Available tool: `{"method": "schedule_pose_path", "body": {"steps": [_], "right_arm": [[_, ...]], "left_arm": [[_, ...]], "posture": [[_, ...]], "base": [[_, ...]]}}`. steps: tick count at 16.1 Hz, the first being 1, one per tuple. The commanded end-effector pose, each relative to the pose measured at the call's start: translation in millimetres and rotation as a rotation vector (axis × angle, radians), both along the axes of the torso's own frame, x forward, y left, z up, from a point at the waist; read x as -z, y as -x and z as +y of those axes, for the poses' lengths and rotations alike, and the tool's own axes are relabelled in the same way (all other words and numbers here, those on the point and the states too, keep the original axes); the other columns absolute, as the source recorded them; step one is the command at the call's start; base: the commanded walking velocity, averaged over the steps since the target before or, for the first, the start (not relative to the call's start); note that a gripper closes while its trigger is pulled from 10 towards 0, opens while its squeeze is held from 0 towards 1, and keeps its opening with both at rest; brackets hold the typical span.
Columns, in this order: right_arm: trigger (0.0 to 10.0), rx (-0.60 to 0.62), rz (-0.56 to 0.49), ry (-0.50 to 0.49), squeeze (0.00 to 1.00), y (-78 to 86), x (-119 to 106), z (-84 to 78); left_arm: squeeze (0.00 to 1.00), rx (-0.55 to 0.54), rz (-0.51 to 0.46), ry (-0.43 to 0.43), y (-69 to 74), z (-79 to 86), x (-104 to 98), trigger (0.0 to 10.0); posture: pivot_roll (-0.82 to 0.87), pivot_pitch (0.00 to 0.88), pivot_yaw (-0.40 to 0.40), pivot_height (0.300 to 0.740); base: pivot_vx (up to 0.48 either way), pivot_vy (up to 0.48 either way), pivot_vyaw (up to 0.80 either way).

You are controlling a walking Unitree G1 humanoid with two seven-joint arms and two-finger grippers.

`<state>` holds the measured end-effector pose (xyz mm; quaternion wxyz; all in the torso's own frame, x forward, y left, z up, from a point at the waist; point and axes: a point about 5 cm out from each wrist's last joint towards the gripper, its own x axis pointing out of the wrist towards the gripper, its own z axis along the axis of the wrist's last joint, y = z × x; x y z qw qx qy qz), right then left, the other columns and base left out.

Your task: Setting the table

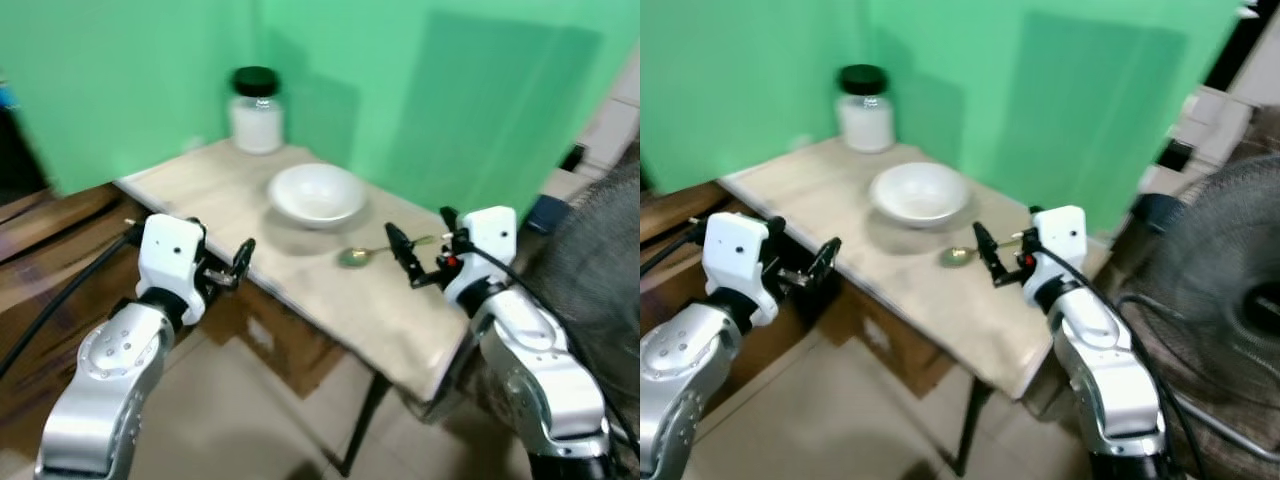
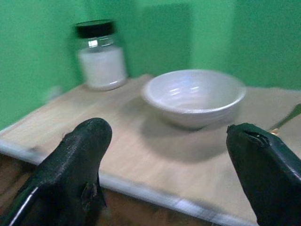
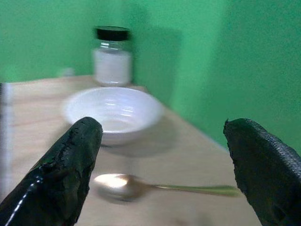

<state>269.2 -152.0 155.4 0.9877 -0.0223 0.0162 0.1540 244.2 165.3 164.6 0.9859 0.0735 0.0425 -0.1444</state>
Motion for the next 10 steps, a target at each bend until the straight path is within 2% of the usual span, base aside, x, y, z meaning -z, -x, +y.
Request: {"method": "schedule_pose_path", "body": {"steps": [1, 7, 8, 10], "right_arm": [[10.0, 0.014, -0.008, 0.012, 0.0, -1.9, -2, -4.0], [10.0, 0.028, -0.01, 0.027, 0.0, -0.9, -3, -8.9], [10.0, 0.012, -0.017, 0.04, 0.0, -2.1, -4, -10.2], [10.0, -0.016, -0.024, 0.063, 0.0, -6.5, -9, -15.8]], "left_arm": [[0.0, 0.009, -0.011, -0.01, -0.8, -1.1, -3, 10.0], [0.0, 0.043, 0.0, -0.022, -0.6, -3.6, -1, 10.0], [0.0, 0.055, -0.009, -0.001, 0.3, -5.4, -1, 10.0], [0.0, 0.099, 0.013, -0.024, 3.1, -7.5, 0, 10.0]], "posture": [[0.15, 0.0, -0.024, 0.74], [0.14, 0.0, -0.02, 0.74], [0.14, 0.0, -0.022, 0.74], [0.15, 0.0, -0.026, 0.74]], "base": [[0.352, 0.0, 0.0], [0.349, 0.0, 0.0], [0.0, 0.0, 0.0], [0.0, 0.0, 0.0]]}}
